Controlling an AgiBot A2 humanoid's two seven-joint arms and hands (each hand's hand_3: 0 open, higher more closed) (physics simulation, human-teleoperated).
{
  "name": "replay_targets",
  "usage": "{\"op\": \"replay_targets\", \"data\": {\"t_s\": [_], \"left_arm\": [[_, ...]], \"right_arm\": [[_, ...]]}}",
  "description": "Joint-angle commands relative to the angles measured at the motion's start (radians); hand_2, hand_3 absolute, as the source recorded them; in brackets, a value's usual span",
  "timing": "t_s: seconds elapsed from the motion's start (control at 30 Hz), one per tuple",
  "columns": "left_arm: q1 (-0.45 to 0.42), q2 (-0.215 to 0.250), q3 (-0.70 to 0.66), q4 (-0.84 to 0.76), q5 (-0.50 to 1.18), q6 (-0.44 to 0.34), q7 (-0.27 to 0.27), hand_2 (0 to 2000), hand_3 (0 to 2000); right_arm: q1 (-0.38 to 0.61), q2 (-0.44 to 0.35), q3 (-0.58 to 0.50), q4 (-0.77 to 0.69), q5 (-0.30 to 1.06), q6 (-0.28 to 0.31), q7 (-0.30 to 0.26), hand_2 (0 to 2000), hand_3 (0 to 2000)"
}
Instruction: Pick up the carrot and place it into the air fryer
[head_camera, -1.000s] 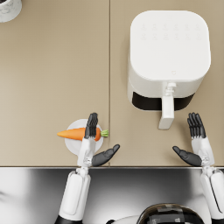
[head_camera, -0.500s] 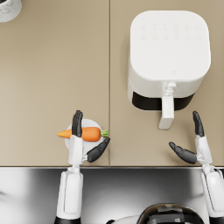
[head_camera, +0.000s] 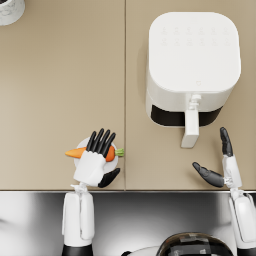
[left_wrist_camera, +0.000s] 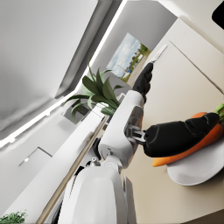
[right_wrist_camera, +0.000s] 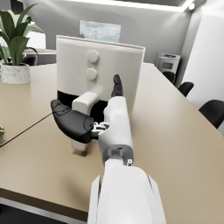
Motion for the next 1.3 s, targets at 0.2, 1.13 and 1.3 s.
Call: {"op": "replay_targets", "data": {"t_s": [0.2, 1.13, 1.3], "left_arm": [[0.047, 0.009, -0.002, 0.071, 0.273, -0.023, -0.006, 0, 0], [0.145, 0.023, 0.12, 0.332, 0.616, 0.354, 0.079, 2000, 2000], [0.124, 0.025, 0.071, 0.195, 0.487, 0.428, 0.167, 2000, 2000]], "right_arm": [[0.006, -0.016, -0.002, 0.005, 0.0, 0.0, 0.0, 0, 0], [0.027, -0.077, -0.022, -0.049, 0.0, 0.0, 0.0, 0, 0], [0.052, -0.095, 0.009, -0.144, 0.0, 0.0, 0.0, 0, 0]]}}
